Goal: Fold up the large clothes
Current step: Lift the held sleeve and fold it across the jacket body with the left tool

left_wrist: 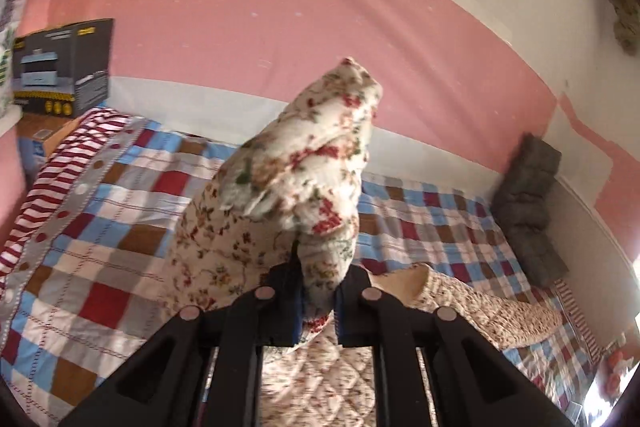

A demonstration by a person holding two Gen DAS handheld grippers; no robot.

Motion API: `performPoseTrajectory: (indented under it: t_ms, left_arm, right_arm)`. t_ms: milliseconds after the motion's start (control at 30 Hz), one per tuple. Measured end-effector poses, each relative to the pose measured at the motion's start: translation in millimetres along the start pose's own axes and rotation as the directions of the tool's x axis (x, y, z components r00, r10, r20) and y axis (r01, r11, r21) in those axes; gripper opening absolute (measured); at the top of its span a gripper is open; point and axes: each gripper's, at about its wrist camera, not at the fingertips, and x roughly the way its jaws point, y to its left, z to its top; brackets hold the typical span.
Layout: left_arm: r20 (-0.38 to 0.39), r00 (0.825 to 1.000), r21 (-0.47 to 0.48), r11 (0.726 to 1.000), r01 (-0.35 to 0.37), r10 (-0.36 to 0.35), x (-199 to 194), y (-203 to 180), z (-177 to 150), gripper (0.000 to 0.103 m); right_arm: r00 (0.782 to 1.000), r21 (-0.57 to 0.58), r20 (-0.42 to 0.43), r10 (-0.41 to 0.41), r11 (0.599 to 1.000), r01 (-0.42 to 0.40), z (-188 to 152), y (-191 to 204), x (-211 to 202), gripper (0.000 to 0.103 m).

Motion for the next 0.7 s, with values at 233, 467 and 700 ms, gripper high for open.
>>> performPoseTrajectory:
  t_ms: [233,467,700]
  left_arm:
    - [-0.21,0.967,0.035,0.987,0.155,-0.144,104,-87,-69,0.011]
    - [-0.491,0.848,-0.02,0.976,0.217,-0.199,207,-132,-160,0.012]
    - [-0.468,0.827,-0.068,0.945,0.318,-0.312,167,-144,-156,0.017]
  right_arm:
    - [0.999,0.101,0.001,-0.048,0.994,0.048,-9,-57,-7,0.102]
    - [0.996,0.16,-0.033,-0.079,0.984,0.083,-20,-93,-2,0.102]
    - [0.998,0.224,-0.036,-0.057,0.973,0.064,-16,-108,-1,0.102]
